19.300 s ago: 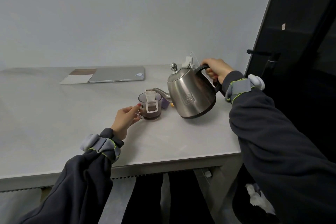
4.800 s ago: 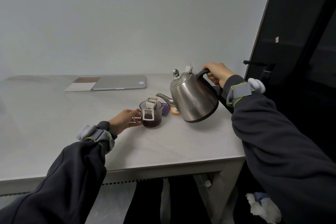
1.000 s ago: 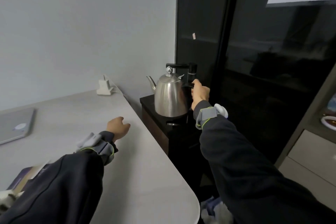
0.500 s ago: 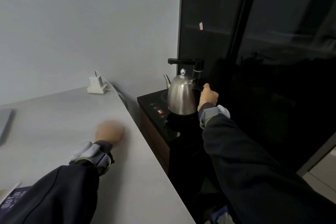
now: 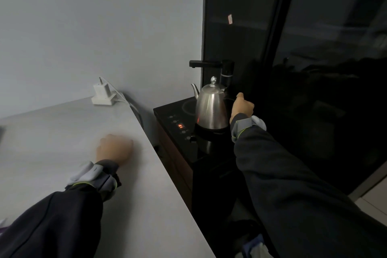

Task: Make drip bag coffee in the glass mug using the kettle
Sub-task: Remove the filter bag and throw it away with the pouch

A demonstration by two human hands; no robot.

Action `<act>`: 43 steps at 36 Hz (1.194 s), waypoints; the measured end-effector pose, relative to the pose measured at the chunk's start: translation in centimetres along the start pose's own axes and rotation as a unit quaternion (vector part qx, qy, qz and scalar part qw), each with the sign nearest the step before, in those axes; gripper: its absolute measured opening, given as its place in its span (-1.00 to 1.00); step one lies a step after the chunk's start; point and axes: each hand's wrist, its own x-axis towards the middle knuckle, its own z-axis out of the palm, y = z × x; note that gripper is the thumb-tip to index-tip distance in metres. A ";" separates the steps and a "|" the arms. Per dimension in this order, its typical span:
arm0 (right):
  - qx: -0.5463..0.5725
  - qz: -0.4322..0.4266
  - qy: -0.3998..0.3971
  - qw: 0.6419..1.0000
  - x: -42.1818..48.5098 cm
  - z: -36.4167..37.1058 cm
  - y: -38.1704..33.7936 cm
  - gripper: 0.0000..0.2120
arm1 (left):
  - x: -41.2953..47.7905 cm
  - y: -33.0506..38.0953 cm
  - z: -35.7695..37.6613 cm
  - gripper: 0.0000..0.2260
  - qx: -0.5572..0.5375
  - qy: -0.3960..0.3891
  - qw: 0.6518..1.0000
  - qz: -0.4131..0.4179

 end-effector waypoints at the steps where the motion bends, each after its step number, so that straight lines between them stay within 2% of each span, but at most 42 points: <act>1: 0.000 0.002 0.000 1.000 0.0 -0.2 0.0 -0.63 | 0.1 -0.1 -0.1 -0.57 0.003 0.001 1.000 0.003; 9: -0.008 0.011 -0.011 1.000 -0.5 -1.3 0.3 -0.66 | -0.2 -0.2 0.0 -0.57 0.045 0.004 0.999 0.020; 23: -0.030 -0.014 -0.003 0.999 -0.5 0.0 0.9 -0.61 | 0.0 0.2 0.3 -0.46 0.047 0.010 0.999 0.012; 35: -0.029 -0.023 -0.039 0.999 -0.9 5.9 0.1 -0.58 | 0.5 0.0 -0.6 -0.53 0.037 0.031 0.999 0.021; 43: 0.000 0.027 -0.021 0.999 0.7 8.1 1.6 -0.58 | 0.9 -0.8 -0.9 -0.61 0.011 0.049 0.998 0.027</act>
